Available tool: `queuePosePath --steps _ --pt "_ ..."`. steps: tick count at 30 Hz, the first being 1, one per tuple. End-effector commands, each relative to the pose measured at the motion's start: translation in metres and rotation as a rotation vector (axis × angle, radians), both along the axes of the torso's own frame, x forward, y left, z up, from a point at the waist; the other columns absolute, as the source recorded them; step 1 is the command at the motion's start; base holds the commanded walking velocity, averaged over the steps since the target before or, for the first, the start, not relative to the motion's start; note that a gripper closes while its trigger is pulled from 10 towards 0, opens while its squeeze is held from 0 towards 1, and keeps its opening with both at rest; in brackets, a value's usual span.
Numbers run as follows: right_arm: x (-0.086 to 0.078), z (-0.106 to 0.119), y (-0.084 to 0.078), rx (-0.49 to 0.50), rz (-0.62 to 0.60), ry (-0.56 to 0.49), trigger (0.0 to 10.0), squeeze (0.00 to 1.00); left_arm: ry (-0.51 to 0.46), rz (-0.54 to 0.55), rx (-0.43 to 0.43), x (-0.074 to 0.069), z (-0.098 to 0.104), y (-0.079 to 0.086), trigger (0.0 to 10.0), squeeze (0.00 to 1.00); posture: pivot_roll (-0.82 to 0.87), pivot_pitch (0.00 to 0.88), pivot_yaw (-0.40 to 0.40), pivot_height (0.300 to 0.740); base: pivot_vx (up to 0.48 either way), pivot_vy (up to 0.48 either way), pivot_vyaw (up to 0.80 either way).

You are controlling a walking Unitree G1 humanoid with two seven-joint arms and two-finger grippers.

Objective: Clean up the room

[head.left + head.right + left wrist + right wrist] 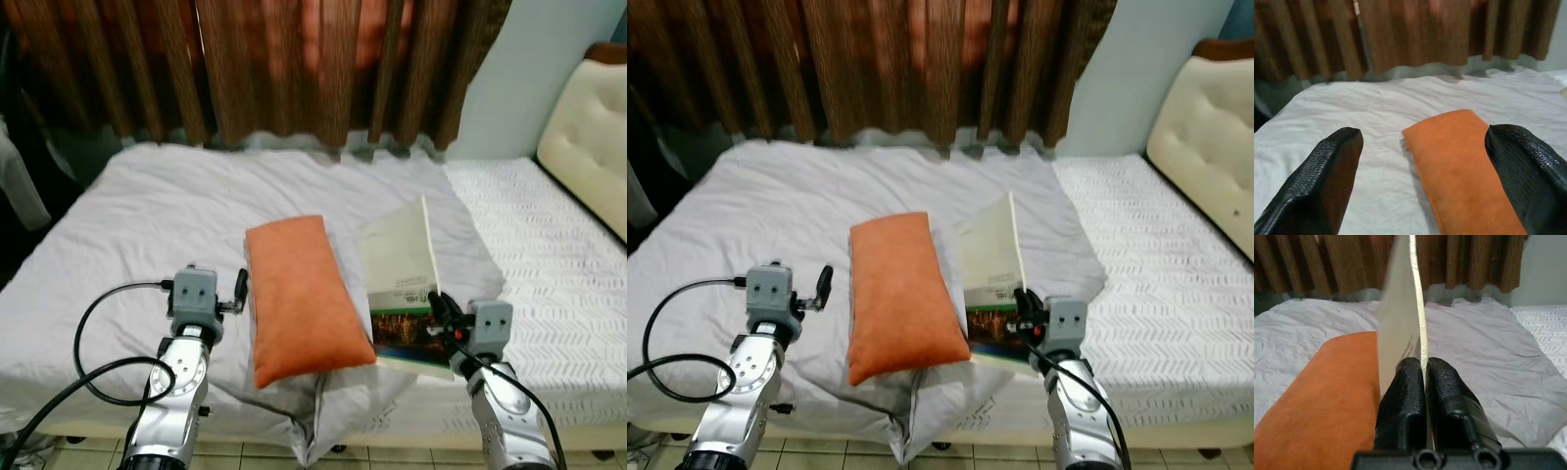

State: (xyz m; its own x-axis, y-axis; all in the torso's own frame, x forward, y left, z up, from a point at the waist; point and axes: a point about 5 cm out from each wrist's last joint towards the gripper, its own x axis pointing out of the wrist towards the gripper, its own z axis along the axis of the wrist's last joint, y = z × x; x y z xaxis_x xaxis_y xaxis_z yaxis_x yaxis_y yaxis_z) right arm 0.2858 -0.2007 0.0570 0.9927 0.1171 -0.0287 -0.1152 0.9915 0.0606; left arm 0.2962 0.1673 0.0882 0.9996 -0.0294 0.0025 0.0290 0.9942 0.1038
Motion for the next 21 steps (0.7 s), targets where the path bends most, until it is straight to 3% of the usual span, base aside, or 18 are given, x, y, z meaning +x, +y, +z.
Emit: queuePosePath --steps 1,7,14,21 --pt "0.001 0.009 -0.006 -0.010 -0.010 -0.039 0.0 0.00 0.018 -0.018 0.005 -0.001 -0.007 -0.004 10.0 0.00 -0.04 0.000 -0.011 0.740 0.000 -0.480 0.00" --pt "-0.004 0.005 -0.005 -0.037 0.001 -0.031 0.0 0.00 0.029 -0.063 -0.001 0.000 -0.014 -0.006 10.0 0.00 -0.05 0.000 -0.003 0.740 0.000 -0.472 0.00" --pt "-0.019 -0.005 -0.002 -0.071 0.069 0.031 0.0 0.00 0.050 -0.051 -0.035 -0.017 -0.028 -0.006 10.0 0.00 -0.06 0.000 -0.040 0.740 0.000 -0.472 0.00" --pt "-0.015 -0.005 0.000 -0.057 0.075 0.040 0.0 0.00 0.052 -0.053 -0.056 -0.013 -0.030 -0.018 10.0 0.00 -0.07 0.000 -0.038 0.740 0.000 -0.474 0.00"
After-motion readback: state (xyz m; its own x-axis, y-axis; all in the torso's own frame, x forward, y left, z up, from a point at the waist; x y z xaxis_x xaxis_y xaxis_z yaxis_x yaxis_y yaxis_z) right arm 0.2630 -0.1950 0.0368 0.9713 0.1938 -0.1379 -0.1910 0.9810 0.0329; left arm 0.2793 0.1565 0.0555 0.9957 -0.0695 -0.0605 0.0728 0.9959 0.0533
